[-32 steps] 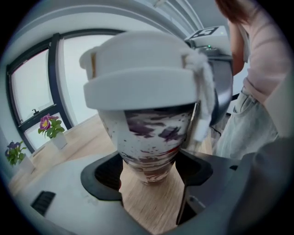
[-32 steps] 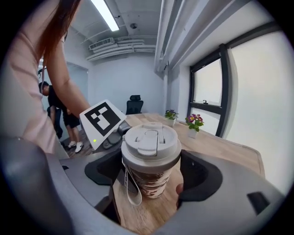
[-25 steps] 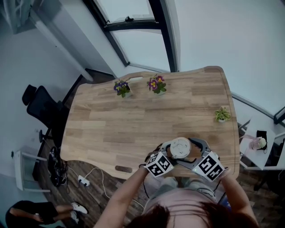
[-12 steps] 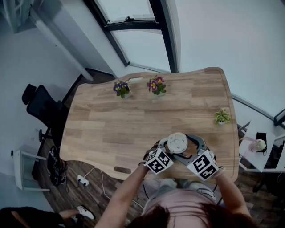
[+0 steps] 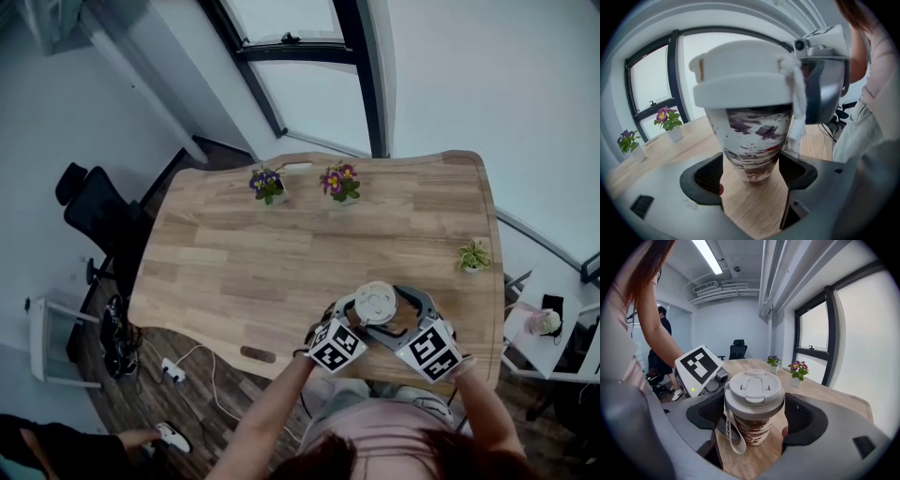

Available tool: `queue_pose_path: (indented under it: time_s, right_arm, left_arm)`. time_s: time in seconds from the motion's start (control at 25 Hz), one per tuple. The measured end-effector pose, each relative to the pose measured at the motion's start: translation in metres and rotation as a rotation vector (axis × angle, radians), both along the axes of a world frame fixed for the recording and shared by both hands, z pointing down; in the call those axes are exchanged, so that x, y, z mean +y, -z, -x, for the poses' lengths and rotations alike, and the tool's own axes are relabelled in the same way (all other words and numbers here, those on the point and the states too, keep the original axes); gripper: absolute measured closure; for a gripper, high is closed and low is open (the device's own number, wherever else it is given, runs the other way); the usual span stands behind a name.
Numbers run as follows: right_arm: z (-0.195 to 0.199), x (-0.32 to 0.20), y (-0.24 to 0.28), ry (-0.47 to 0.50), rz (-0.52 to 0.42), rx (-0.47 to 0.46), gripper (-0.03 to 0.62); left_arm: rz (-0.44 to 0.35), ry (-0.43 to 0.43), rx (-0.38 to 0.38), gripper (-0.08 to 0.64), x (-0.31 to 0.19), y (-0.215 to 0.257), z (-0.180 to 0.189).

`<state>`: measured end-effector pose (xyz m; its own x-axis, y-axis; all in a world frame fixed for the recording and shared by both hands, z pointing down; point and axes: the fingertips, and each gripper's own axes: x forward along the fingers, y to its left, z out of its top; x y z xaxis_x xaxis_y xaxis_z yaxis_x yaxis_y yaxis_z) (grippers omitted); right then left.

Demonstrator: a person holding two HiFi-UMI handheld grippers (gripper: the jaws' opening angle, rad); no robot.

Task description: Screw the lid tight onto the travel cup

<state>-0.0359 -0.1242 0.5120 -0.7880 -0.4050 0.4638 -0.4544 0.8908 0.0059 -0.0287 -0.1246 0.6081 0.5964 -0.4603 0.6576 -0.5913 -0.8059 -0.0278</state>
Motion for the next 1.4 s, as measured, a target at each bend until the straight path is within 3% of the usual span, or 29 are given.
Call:
queue_pose_path:
  time_s: [0.68, 0.88, 0.96, 1.04, 1.16, 1.28, 1.4]
  right_arm:
    - [-0.020, 0.014, 0.018, 0.078, 0.001, -0.093, 0.198]
    - [-0.026, 0.017, 0.014, 0.067, 0.011, -0.102, 0.198]
    - [-0.028, 0.018, 0.014, 0.057, 0.016, -0.105, 0.202]
    - [-0.030, 0.018, 0.013, 0.045, 0.014, -0.103, 0.210]
    - [-0.035, 0.016, 0.016, 0.006, 0.000, -0.103, 0.251]
    - [-0.042, 0.013, 0.022, -0.049, -0.017, -0.107, 0.383]
    - [-0.047, 0.017, 0.027, -0.077, -0.027, -0.107, 0.387]
  left_arm:
    - [-0.018, 0.326, -0.041, 0.215, 0.033, 0.010, 0.033]
    - [-0.004, 0.408, -0.007, 0.218, 0.052, 0.015, 0.038]
    - [-0.011, 0.438, 0.003, 0.237, 0.057, 0.018, 0.041]
    - [-0.026, 0.467, 0.011, 0.302, 0.060, 0.023, 0.045]
    - [-0.041, 0.508, 0.037, 0.326, 0.064, 0.029, 0.050]
    - [-0.063, 0.560, 0.070, 0.372, 0.065, 0.039, 0.056]
    - [-0.087, 0.600, 0.098, 0.383, 0.068, 0.051, 0.062]
